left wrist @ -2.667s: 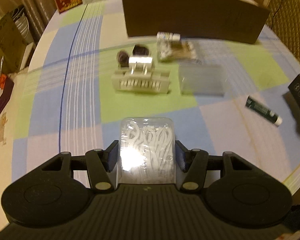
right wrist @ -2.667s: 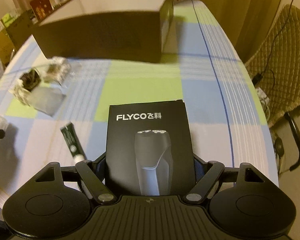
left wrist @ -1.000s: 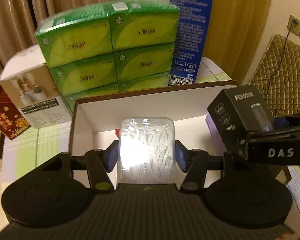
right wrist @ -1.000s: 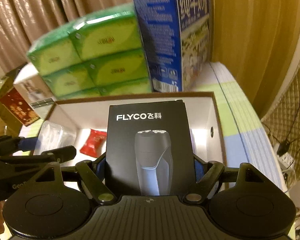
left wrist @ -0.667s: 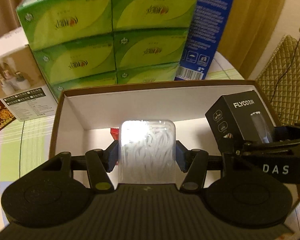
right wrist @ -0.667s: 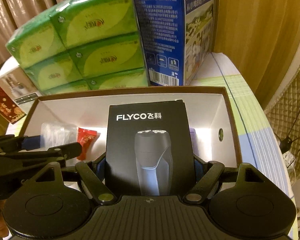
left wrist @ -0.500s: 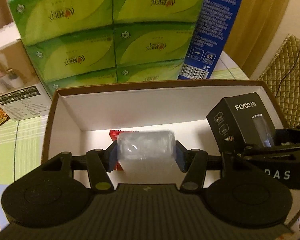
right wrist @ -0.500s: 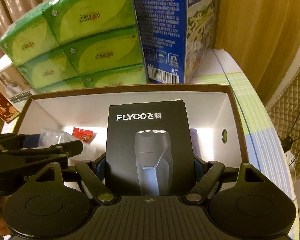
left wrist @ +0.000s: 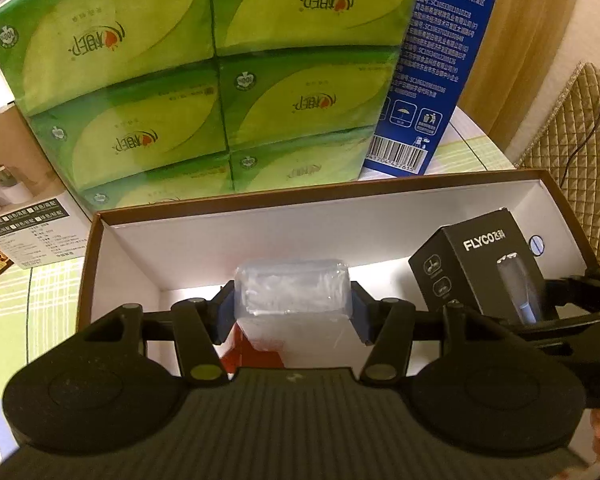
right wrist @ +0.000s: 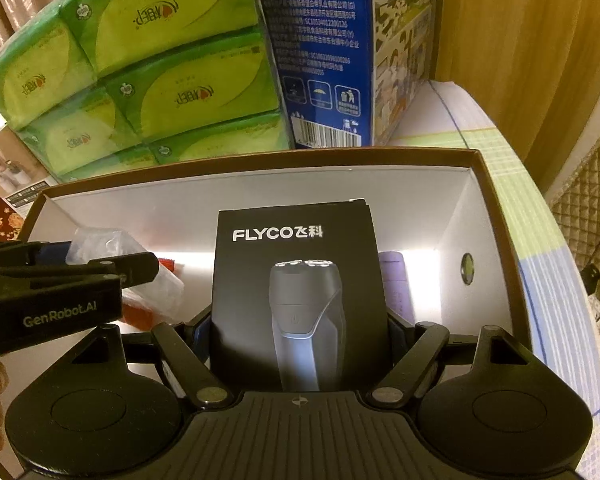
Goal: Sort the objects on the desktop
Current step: 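Lower the shaver box into the box and open the right tool while the left tool lowers the floss box, then withdraw both open tools up out of the brown box over the table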
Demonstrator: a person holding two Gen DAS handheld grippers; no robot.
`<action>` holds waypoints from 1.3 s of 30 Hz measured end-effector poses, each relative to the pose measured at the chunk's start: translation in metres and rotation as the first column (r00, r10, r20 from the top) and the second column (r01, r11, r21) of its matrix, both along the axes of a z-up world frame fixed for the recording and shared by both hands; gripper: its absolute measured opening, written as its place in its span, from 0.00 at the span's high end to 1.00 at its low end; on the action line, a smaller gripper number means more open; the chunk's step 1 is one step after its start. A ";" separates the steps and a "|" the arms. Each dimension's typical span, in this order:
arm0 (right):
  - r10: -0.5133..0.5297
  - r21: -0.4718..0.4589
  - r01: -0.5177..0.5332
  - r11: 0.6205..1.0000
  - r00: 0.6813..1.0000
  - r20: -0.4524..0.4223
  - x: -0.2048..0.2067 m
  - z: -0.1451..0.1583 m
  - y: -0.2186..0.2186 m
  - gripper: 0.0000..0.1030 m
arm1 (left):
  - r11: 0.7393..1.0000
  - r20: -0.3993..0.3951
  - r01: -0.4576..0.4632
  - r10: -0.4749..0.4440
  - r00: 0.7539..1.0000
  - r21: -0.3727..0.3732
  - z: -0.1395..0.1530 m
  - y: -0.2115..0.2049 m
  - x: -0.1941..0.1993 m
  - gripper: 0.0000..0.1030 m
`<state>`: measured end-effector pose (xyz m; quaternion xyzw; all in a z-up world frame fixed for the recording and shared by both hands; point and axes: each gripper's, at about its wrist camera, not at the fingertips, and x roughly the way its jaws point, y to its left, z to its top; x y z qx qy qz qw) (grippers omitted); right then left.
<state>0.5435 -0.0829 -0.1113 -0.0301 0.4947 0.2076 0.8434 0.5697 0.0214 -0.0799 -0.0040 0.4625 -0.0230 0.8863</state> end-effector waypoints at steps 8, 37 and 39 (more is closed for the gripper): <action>0.011 0.046 -0.012 0.999 1.000 0.012 0.001 -0.001 0.003 0.25 | 1.000 0.010 -0.016 0.016 1.000 0.016 0.007 0.006 -0.001 0.33; 0.110 0.055 -0.118 0.992 0.986 0.123 -0.055 0.040 -0.020 0.04 | 0.999 0.032 -0.017 0.016 0.999 0.049 0.033 0.011 -0.062 0.19; 0.109 0.054 -0.116 0.992 0.986 0.127 -0.060 0.042 -0.023 0.04 | 0.999 0.034 -0.019 0.018 0.999 0.045 0.037 0.011 -0.068 0.19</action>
